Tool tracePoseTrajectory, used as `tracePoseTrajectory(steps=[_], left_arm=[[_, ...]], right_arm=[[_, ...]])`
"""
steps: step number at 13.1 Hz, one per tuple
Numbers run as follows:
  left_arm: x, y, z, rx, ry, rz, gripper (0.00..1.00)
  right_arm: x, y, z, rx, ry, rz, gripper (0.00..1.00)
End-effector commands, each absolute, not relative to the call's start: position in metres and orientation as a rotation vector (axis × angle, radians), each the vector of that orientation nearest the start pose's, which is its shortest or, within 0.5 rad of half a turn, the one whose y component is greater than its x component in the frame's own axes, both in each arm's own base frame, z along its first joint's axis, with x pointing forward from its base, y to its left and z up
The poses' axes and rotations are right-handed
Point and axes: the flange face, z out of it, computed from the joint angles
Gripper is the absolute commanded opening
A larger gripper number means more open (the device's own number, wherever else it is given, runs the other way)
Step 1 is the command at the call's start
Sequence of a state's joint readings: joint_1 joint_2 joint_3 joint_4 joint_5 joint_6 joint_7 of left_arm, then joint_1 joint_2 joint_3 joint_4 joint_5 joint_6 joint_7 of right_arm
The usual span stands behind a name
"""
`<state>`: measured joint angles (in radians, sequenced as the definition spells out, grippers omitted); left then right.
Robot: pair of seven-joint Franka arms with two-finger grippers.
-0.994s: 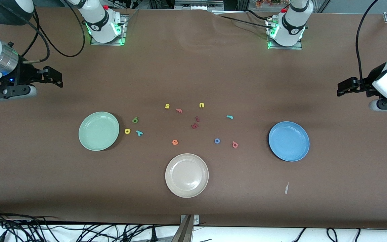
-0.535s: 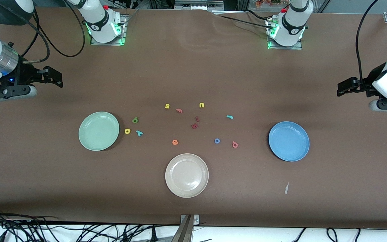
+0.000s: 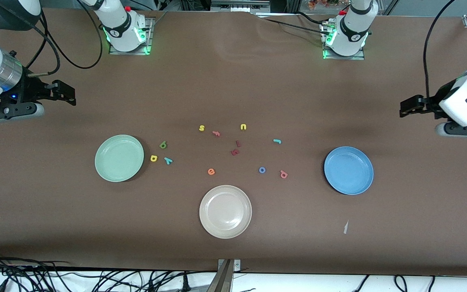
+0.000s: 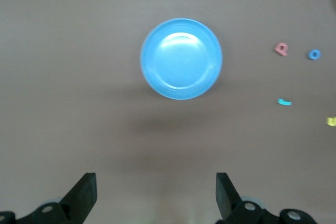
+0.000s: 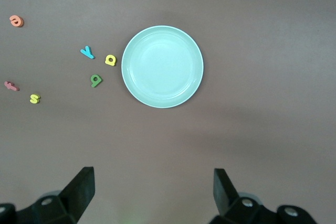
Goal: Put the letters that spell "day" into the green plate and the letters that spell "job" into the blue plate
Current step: 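Reach the left gripper to pink p while the right gripper reaches yellow a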
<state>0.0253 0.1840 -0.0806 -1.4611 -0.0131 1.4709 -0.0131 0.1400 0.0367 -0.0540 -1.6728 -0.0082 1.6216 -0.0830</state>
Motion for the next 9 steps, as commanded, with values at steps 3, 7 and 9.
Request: tracePoseTrajectory(steps=[3,7,9], left_arm=[[0.63,-0.063,0.509,-3.221,0.139,0.304,1.0],[0.649,-0.141,0.411,-3.193,0.168,0.44,1.0],[0.65,-0.177,0.37,-3.161,-0.024,0.489,1.0]], right_arm=[[0.559,0.047,0.563,-3.129,-0.284,0.145,1.0],[0.56,0.048,0.563,-3.129,-0.274,0.14,1.0],[0.563,0.05,0.559,-3.131,-0.272,0.135,1.0]])
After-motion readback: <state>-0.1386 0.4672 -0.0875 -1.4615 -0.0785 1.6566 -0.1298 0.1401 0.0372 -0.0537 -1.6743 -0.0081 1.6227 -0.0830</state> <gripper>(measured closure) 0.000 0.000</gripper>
